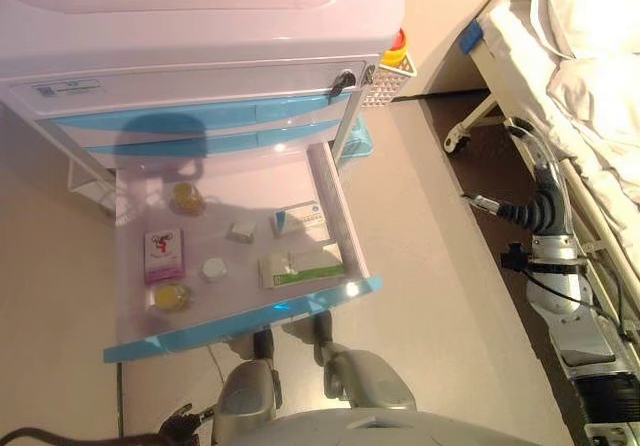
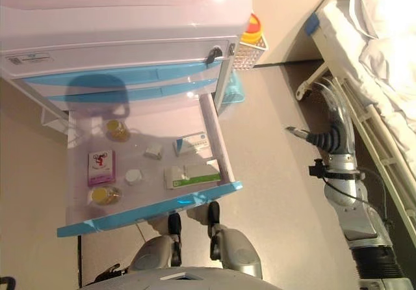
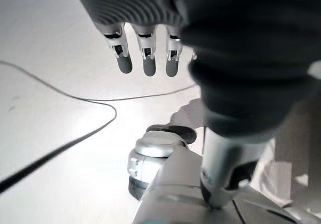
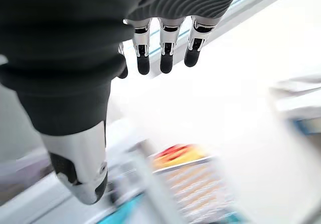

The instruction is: Open the drawer and pick up the medicine

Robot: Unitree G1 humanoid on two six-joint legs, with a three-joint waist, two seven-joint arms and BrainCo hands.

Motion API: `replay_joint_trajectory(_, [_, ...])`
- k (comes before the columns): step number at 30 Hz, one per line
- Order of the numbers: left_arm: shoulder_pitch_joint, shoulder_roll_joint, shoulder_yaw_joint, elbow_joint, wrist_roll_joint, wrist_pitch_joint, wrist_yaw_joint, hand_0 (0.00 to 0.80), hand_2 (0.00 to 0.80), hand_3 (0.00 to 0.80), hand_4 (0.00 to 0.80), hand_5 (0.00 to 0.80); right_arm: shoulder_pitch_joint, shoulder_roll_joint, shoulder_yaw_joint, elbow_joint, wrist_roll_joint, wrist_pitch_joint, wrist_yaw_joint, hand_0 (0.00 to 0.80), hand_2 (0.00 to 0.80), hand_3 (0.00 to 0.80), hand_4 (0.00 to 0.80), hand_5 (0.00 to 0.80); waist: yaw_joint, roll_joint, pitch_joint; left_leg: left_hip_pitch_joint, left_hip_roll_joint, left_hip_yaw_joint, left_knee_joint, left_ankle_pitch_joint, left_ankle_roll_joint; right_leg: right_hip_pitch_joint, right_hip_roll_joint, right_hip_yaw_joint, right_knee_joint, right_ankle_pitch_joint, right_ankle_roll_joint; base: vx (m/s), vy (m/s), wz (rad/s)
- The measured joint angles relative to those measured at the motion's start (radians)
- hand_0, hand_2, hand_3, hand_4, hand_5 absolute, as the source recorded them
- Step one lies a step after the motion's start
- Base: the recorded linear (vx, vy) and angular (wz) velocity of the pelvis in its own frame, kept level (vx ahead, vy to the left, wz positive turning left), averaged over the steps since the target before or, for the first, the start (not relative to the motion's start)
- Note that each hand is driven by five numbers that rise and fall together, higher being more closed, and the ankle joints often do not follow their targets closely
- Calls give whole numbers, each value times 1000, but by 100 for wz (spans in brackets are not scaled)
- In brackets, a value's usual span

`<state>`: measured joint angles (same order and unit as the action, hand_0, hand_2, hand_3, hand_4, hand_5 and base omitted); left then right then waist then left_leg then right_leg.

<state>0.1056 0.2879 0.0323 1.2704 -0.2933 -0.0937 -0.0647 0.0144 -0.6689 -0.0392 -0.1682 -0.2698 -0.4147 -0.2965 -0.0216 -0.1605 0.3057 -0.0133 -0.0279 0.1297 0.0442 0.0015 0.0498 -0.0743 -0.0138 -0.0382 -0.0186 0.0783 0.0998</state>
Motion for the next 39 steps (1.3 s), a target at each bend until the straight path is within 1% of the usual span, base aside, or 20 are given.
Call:
replay_joint_trajectory(1, [3, 0, -9, 1, 0, -2, 7, 0, 0, 0, 0, 0, -23, -34, 33, -36, -7, -19, 39, 0, 0, 0, 0, 0, 1, -1, -12, 1, -6, -5, 1, -1, 0, 4, -4, -1, -1, 12, -21, 13, -20, 13])
replay_joint_trajectory(3, [3, -1, -19, 1, -1, -16, 15, 0, 0, 0, 0, 0, -76, -75, 79, -77, -7, -54, 113, 0, 0, 0, 0, 0, 10, 8, -39, -2, -10, -18, 0, -4, 4, 12, -7, -6, -9, 20, -33, 23, -32, 20])
replay_joint_trajectory(5, [-4, -3, -27, 0, -1, -31, 18, 0, 0, 0, 0, 0, -144, -93, 123, -80, -2, -59, 188, 0, 0, 0, 0, 0, 22, 14, -67, -9, -14, -47, 1, -3, 7, 24, -8, -10, -20, 20, -34, 26, -44, 43])
replay_joint_trajectory(7, [-11, -3, -40, -1, -2, -42, 18, 0, 0, 0, 0, 0, -218, -120, 183, -80, 16, -58, 262, 0, 0, 0, 0, 0, 43, 19, -96, -13, -17, -83, 0, -1, 6, 33, -8, -28, -24, 19, -35, 16, -33, 57])
replay_joint_trajectory(9, [-14, -4, -46, -1, -8, -43, 19, 0, 0, 0, 0, 0, -313, -133, 253, -74, 16, -49, 321, 0, 0, 0, 0, 0, 73, 17, -116, -15, -29, -111, -1, 2, 7, 51, -14, -36, -34, 2, -60, 27, -23, 50])
replay_joint_trajectory(12, [-18, -3, -46, -3, -24, -49, 18, 0, 0, 0, 0, 0, -425, -134, 342, -52, 16, -32, 383, 0, 0, 0, 0, 0, 112, 17, -123, -8, -40, -165, -9, 8, -3, 75, -19, -63, -40, -12, -79, 40, -20, 52])
replay_joint_trajectory(14, [-18, -4, -48, -13, -30, -64, 14, 0, 0, 0, 0, 0, -477, -133, 398, -16, 16, -14, 415, 0, 0, 0, 0, 0, 131, 17, -133, -6, -45, -197, -27, 22, -6, 88, -22, -87, -53, -16, -80, 31, -22, 57])
replay_joint_trajectory(15, [-16, -4, -56, -26, -31, -66, 12, 0, 0, 0, 0, 0, -501, -130, 425, 10, 15, -2, 431, 0, 0, 0, 0, 0, 143, 18, -135, -6, -47, -214, -37, 31, -9, 93, -22, -89, -53, -22, -82, 18, -15, 56])
replay_joint_trajectory(16, [-18, -3, -60, -35, -31, -68, 10, 0, 0, 0, 0, 0, -516, -128, 446, 35, 14, 9, 438, 0, 0, 0, 0, 0, 149, 18, -135, -5, -49, -230, -41, 36, -13, 97, -22, -94, -54, -25, -81, 5, -5, 49])
replay_joint_trajectory(18, [-16, -4, -67, -44, -31, -70, 9, 0, 0, 0, 0, 0, -517, -127, 452, 52, 13, 23, 453, 0, 0, 0, 0, 0, 172, 17, -135, 0, -50, -241, -54, 44, -17, 98, -21, -98, -52, -30, -80, 2, -1, 23])
replay_joint_trajectory(22, [-7, -5, -67, -44, -31, -70, 6, 0, 0, 0, 0, 0, -518, -127, 452, 51, 13, 26, 455, 0, 0, 0, 0, 0, 175, 17, -135, 1, -50, -242, -55, 45, -17, 100, -22, -99, -53, -29, -81, 9, -11, 0])
replay_joint_trajectory(23, [-8, -4, -69, -45, -31, -71, 5, 0, 0, 0, 0, 0, -521, -124, 457, 56, 13, 27, 459, 0, 0, 0, 0, 0, 177, 18, -136, 0, -52, -254, -55, 49, -18, 104, -22, -103, -54, -29, -80, 37, -65, 15])
replay_joint_trajectory(25, [-11, -1, -89, -60, -30, -71, 4, 0, 0, 0, 0, 0, -551, -106, 514, 118, -10, 27, 458, 0, 0, 0, 0, 0, 171, 18, -136, 5, -60, -292, -55, 52, -20, 134, -23, -131, -72, -33, -76, 1, -72, 46])
replay_joint_trajectory(27, [-20, 2, -126, -85, -14, -69, -2, 0, 0, 0, 0, 0, -596, -54, 603, 241, -59, 32, 457, 0, 0, 0, 0, 0, 183, 21, -135, -1, -61, -335, -55, 59, -30, 144, -21, -166, -72, -42, -76, -38, -48, 67])
replay_joint_trajectory(29, [-38, 6, -161, -100, 17, -64, -7, 0, 0, 0, 0, 0, -634, 24, 706, 400, -162, 39, 449, 0, 0, 0, 0, 0, 213, 25, -134, -18, -61, -376, -55, 69, -45, 139, -17, -204, -72, -52, -87, -37, -34, 69])
replay_joint_trajectory(30, [-42, 5, -166, -116, 18, -65, -9, 0, 0, 0, 0, 0, -633, 35, 737, 426, -196, 44, 450, 0, 0, 0, 0, 0, 239, 29, -131, -29, -60, -385, -56, 73, -49, 132, -15, -218, -72, -56, -91, -71, -59, 59])
replay_joint_trajectory(31, [-41, 4, -175, -119, 17, -63, -10, 0, 0, 0, 0, 0, -638, 51, 764, 456, -229, 41, 441, 0, 0, 0, 0, 0, 267, 42, -122, -36, -60, -397, -56, 81, -48, 131, -12, -234, -71, -57, -94, -82, -67, 50])
replay_joint_trajectory(33, [-36, 3, -176, -119, 16, -63, -9, 0, 0, 0, 0, 0, -641, 94, 789, 526, -278, 53, 407, 0, 0, 0, 0, 0, 291, 60, -112, -47, -60, -433, -56, 88, -57, 131, -10, -272, -71, -64, -102, -55, -46, 50])
replay_joint_trajectory(35, [-27, 6, -175, -119, 17, -63, -9, 0, 0, 0, 0, 0, -643, 104, 798, 534, -293, 56, 389, 0, 0, 0, 0, 0, 312, 70, -104, -53, -59, -440, -57, 91, -61, 128, -8, -278, -71, -67, -103, -32, -34, 18])
replay_joint_trajectory(39, [-9, 5, -176, -120, 17, -64, -9, 0, 0, 0, 0, 0, -645, 112, 799, 568, -312, 66, 344, 0, 0, 0, 0, 0, 317, 71, -101, -52, -54, -458, -70, 99, -72, 129, -3, -296, -72, -72, -110, -7, -9, 10])
